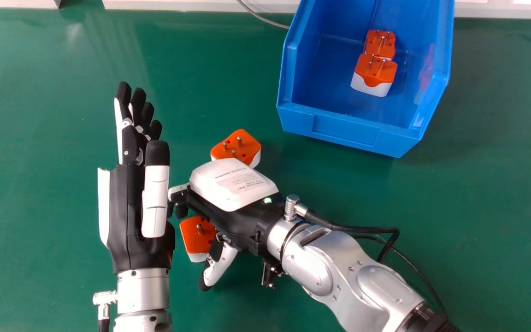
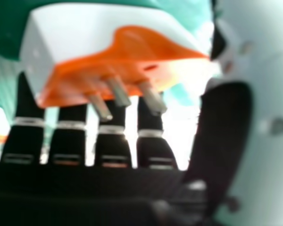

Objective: Pick all objects and put in blue box

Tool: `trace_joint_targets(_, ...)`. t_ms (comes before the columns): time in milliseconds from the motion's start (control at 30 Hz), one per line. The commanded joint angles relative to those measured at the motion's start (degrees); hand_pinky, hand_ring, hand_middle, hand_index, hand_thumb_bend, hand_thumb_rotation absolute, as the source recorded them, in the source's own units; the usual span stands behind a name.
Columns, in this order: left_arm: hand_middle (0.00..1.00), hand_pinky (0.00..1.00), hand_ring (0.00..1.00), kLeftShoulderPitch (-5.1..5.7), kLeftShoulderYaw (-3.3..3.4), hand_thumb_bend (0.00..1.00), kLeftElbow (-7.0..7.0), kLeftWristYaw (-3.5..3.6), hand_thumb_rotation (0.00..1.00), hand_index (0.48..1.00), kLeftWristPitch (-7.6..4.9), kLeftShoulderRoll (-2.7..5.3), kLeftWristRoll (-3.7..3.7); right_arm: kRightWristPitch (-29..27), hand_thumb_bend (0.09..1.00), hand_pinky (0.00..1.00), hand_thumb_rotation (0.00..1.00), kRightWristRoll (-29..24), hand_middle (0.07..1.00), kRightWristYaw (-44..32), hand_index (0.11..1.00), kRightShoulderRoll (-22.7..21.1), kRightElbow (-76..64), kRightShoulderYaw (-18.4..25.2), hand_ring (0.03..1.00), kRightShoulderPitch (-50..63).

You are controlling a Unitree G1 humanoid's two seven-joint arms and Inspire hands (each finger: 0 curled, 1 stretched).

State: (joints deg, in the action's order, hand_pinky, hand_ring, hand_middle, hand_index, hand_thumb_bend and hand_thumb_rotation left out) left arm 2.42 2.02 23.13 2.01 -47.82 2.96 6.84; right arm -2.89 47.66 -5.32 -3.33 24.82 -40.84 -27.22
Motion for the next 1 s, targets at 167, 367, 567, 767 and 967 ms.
trace_joint_targets(167,1.0,1.0,1.0,0.36,-0.14,0.83,-0.59,0.46,0.87,1.0,-1.43,1.55,0.13,-0.85,0.662,0.4,0.05,-0.96,0.588,0.18,0.634,0.37,-0.75,0.44,0.495,-0.34)
trace_joint_targets(367,1.0,1.0,1.0,0.42,-0.24,0.83,-0.74,0.42,0.87,1.0,-1.26,1.63,-0.1,-0.23,0.633,0.37,0.04,-0.39,0.554,-0.37,0.612,0.24,-1.03,0.26,0.456,-0.56)
trace_joint_targets(567,1.0,1.0,1.0,0.23,-0.28,0.83,-0.76,0.59,0.87,1.0,-1.2,1.59,0.04,-0.23,0.61,0.34,0.03,-0.32,0.527,-0.58,0.595,0.26,-1.07,0.23,0.429,-0.77)
trace_joint_targets(767,1.0,1.0,1.0,0.31,-0.26,0.83,-1.15,0.33,0.87,1.0,-1.08,1.77,-0.01,-0.45,0.592,0.32,0.03,-0.66,0.505,-1.28,0.581,0.22,-1.18,0.42,0.404,-0.93)
trace_joint_targets(967,1.0,1.0,1.0,-0.08,-0.23,0.83,-0.64,0.23,0.87,1.0,-1.16,1.8,-0.15,-0.56,0.577,0.31,0.02,-0.27,0.489,-0.63,0.57,-0.05,-1.19,0.46,0.389,-0.84)
